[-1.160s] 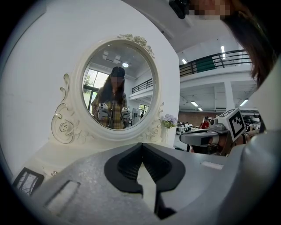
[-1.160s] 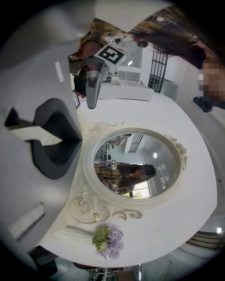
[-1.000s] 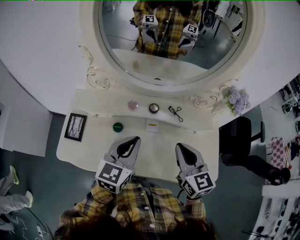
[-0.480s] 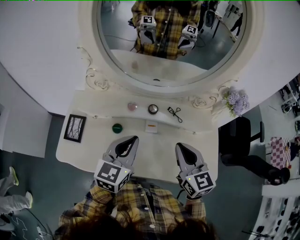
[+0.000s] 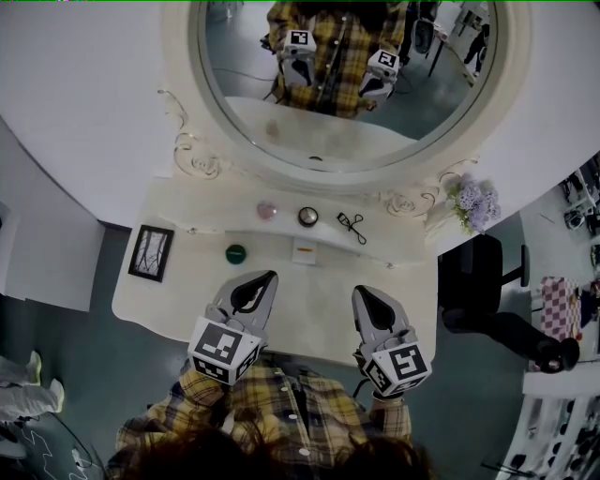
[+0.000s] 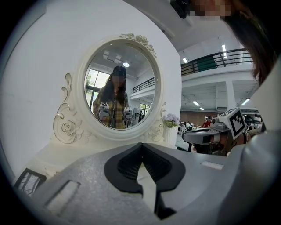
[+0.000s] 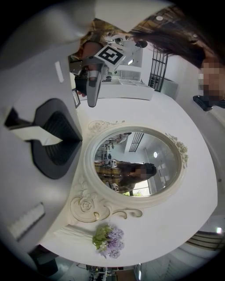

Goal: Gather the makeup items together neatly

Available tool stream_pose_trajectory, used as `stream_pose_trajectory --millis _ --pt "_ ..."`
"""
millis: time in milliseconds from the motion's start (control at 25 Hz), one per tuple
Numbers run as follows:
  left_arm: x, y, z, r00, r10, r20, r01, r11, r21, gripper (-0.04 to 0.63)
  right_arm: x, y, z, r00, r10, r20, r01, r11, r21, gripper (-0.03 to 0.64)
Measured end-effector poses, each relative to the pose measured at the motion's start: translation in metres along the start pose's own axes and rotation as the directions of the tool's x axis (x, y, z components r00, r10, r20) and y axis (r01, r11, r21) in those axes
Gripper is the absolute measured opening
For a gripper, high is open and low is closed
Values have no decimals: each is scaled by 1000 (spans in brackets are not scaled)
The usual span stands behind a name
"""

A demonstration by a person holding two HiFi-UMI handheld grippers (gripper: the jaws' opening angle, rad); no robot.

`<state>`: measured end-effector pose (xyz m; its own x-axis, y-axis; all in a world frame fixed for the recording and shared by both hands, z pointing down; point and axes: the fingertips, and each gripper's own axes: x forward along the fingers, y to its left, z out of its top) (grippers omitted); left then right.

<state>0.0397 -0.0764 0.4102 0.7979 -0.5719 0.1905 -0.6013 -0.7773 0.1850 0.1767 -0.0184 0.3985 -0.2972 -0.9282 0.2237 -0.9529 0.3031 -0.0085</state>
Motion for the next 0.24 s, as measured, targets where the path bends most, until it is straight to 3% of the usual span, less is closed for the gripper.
stream_pose_trajectory --millis 240 --pt "-1 0 -1 1000 6 -2 -6 1000 -1 -11 -2 -2 -2 1000 -4 3 4 1000 10 5"
